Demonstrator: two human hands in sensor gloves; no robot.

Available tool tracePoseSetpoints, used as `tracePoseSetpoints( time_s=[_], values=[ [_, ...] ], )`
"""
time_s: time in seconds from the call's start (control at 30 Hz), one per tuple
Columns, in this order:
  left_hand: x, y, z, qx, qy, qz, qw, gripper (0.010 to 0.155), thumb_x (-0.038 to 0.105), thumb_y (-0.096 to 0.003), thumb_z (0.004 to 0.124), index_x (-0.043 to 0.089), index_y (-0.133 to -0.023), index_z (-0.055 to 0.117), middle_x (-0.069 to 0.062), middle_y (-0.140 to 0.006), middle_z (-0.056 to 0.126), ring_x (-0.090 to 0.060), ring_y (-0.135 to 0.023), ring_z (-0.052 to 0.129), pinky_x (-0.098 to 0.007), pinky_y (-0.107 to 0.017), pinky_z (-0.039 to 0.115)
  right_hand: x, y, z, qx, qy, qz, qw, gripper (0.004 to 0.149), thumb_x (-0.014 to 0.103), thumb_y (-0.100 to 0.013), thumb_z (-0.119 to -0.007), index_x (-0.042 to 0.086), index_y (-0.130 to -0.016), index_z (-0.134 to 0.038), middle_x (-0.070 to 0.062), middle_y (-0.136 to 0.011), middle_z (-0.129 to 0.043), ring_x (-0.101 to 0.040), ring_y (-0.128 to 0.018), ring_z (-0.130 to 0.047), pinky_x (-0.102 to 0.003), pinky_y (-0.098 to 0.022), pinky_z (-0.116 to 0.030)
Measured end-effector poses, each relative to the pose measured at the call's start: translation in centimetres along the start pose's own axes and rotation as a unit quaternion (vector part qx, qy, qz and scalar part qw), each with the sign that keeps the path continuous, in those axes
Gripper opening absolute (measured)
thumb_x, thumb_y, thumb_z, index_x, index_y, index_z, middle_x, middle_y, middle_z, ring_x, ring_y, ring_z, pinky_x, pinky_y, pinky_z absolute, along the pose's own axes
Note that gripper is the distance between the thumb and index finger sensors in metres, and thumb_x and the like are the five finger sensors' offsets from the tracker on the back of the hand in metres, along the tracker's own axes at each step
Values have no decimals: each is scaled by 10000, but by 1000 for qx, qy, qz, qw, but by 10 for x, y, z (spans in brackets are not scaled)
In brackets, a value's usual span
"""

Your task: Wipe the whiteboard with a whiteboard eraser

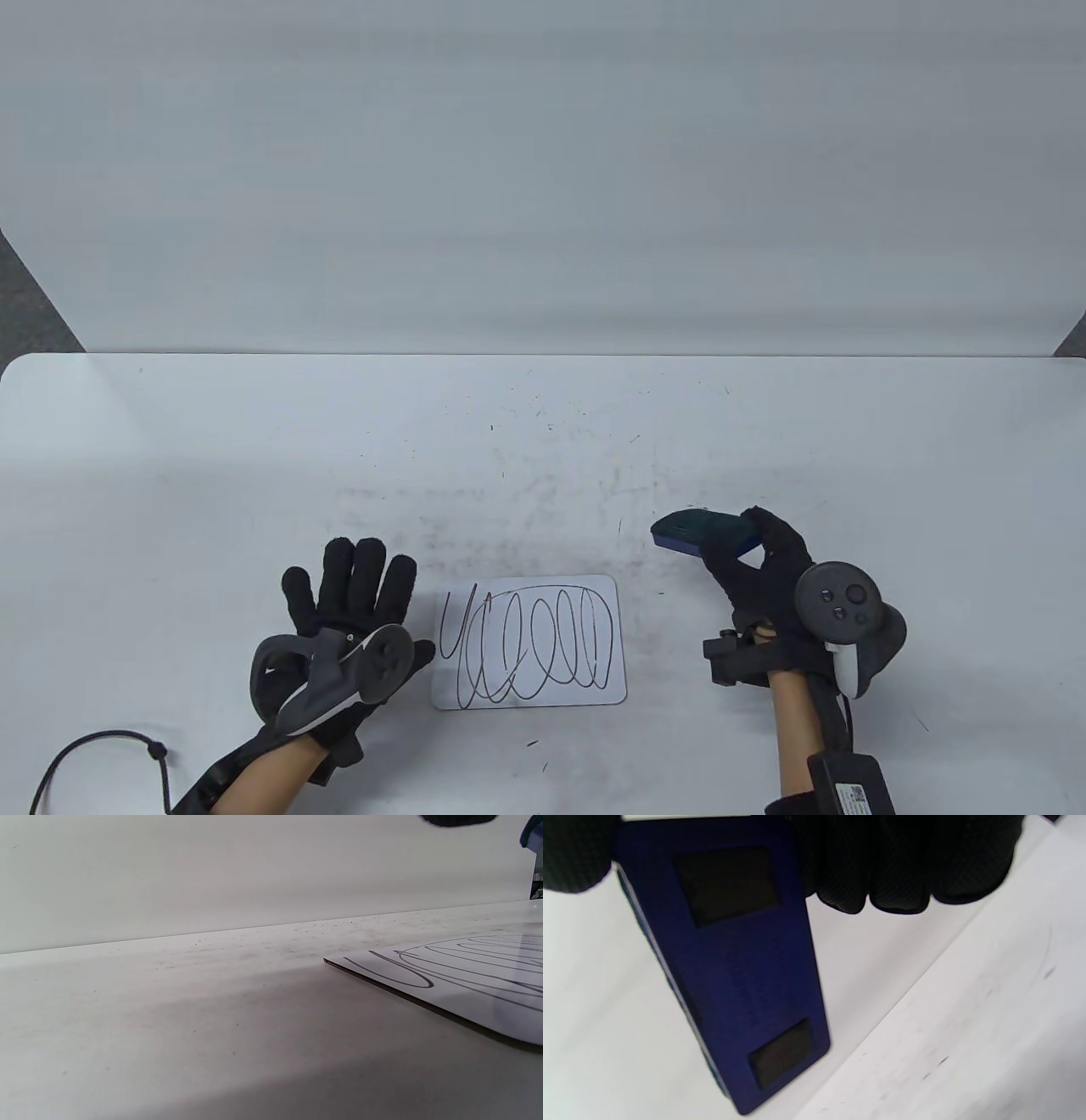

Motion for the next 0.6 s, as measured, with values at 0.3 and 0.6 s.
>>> tracePoseSetpoints(
  time_s=[0.3,0.6],
  values=[
    [5,0,4,-5,-5,9,1000,932,660,-415,603,281,-1118,123,-155,-1189,60,-502,-1096,28,-823,-685,174,-1,2,-14,50,-139,13,989,831,634,-303,-765,105,-933,-648,-160,-836,-876,-432,-731,-886,-575,-485,-759],
    [9,-4,11,-37,18,25,999,909,640,-422,611,286,-1118,146,-137,-1196,87,-489,-1108,63,-798,-715,230,39,10,-17,69,126,138,980,809,643,-320,-698,165,-964,-588,-147,-825,-788,-426,-708,-807,-598,-502,-711]
  ],
)
Point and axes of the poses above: the tracker on the back of each hand, its own x axis roughly to the thumb side, its own y axis roughly from the fingertips to the wrist, z = x × y, the point moved 4 cm from there along -y, roughly from the wrist to the fingertips
